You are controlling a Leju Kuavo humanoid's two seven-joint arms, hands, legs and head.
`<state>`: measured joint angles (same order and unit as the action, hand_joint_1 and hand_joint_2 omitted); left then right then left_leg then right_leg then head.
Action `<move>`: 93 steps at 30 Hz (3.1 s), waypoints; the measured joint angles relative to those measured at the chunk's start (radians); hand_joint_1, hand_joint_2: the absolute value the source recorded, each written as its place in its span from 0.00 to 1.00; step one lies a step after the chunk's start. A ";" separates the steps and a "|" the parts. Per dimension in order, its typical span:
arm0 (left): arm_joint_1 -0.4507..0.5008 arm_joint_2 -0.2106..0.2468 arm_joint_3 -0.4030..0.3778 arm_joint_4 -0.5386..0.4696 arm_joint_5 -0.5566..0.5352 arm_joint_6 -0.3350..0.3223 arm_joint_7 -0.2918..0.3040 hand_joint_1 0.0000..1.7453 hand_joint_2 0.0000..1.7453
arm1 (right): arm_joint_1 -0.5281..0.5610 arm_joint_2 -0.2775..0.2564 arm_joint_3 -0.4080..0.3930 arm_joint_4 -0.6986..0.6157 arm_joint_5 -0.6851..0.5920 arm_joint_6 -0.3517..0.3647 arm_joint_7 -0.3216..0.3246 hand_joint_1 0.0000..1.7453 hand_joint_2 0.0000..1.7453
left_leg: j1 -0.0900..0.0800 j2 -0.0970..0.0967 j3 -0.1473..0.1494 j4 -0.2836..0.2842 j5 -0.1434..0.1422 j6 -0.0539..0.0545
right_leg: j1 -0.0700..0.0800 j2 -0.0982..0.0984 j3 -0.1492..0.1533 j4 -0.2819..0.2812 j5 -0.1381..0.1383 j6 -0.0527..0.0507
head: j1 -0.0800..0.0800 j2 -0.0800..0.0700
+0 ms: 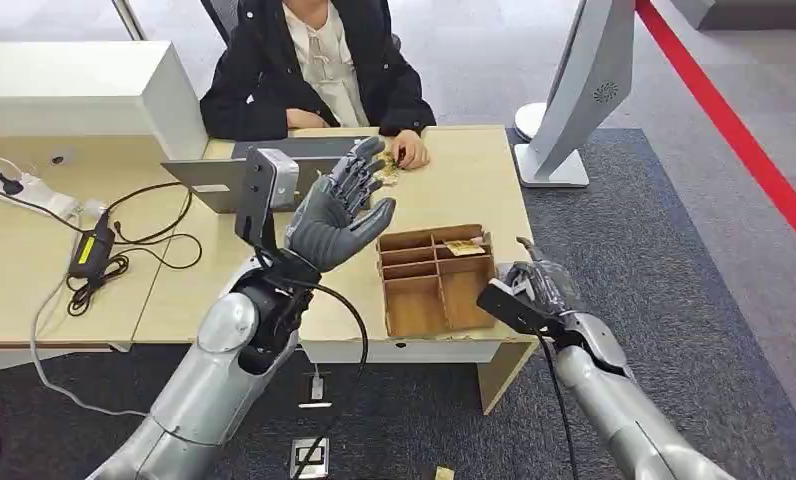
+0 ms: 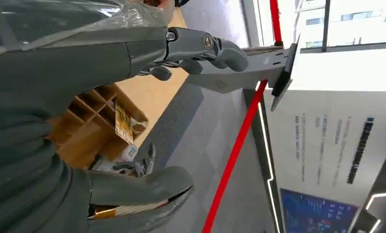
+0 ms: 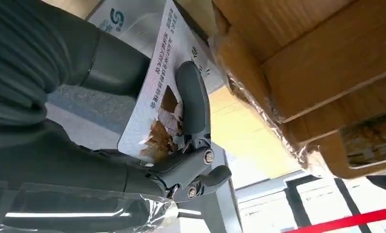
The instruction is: Pass the card to the sensor for recognition and then transmit it.
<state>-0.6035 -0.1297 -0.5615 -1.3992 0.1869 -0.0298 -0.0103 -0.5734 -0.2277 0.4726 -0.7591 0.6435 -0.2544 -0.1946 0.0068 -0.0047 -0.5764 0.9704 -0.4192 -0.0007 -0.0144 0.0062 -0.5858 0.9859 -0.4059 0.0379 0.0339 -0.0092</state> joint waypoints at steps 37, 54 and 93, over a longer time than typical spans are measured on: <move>0.002 0.014 -0.007 -0.022 -0.002 0.011 0.003 0.00 1.00 | -0.028 0.028 0.000 0.134 0.092 -0.008 -0.043 1.00 1.00 | 0.000 0.000 0.000 0.000 0.000 0.000 | 0.000 0.000 0.000 0.000 0.000 0.000 | 0.000 0.000; 0.007 0.016 -0.007 -0.023 -0.008 -0.001 0.008 0.00 1.00 | -0.025 0.036 0.005 0.145 0.082 0.007 -0.032 1.00 1.00 | 0.000 0.000 0.000 0.000 0.000 0.000 | 0.000 0.000 0.000 0.000 0.000 0.000 | 0.000 0.000; -0.037 -0.014 -0.026 0.018 0.029 -0.003 -0.058 0.00 1.00 | -0.489 0.051 -0.005 0.229 0.190 0.009 -0.119 1.00 1.00 | 0.000 0.001 0.000 0.000 0.000 0.000 | -0.001 0.001 -0.001 0.001 0.000 0.000 | 0.000 0.000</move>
<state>-0.6410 -0.1434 -0.5875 -1.3810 0.2155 -0.0332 -0.0683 -1.0621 -0.1767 0.4673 -0.5303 0.8335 -0.2452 -0.3139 0.0064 -0.0039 -0.5764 0.9706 -0.4190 -0.0008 -0.0151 0.0067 -0.5864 0.9868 -0.4058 0.0380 0.0340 -0.0092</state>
